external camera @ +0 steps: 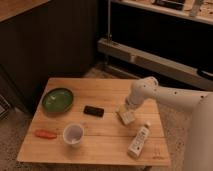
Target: Place the white sponge in the ceramic cup
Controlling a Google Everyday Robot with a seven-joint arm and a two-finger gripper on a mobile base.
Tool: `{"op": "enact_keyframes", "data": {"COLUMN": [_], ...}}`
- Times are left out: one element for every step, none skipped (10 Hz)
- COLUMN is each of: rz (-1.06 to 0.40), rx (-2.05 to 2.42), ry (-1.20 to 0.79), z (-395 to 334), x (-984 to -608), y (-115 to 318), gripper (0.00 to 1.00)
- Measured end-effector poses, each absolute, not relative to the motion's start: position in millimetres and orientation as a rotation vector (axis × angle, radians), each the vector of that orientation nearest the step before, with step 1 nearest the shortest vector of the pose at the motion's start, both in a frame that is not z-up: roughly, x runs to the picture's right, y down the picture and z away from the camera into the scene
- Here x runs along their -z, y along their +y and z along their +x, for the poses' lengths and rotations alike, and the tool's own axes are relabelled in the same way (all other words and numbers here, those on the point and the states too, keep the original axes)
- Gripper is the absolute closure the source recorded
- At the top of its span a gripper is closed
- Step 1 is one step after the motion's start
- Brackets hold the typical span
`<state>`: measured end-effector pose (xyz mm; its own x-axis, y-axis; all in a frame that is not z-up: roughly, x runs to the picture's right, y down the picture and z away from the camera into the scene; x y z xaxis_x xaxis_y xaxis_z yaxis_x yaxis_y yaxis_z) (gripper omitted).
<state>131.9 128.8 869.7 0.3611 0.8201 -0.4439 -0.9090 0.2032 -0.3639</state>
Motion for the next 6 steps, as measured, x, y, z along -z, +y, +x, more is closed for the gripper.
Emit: {"op": "enact_keyframes", "data": {"rz": [-0.628, -0.627, -0.626, -0.624, -0.620, -0.620], "rx": [-1.208, -1.194, -1.186, -1.183, -1.179, -1.175], "ry": [0.169, 0.172, 0.172, 0.178, 0.183, 0.184], "z": [130.9, 122.7, 117.9, 117.6, 117.8, 114.7], "x": [-870.2, -871.9, -873.1, -874.8, -876.4, -877.9], "y": [130.6, 132.4, 133.1, 134.8, 135.6, 136.9], "gripper": [0.35, 0.35, 0.35, 0.35, 0.35, 0.35]}}
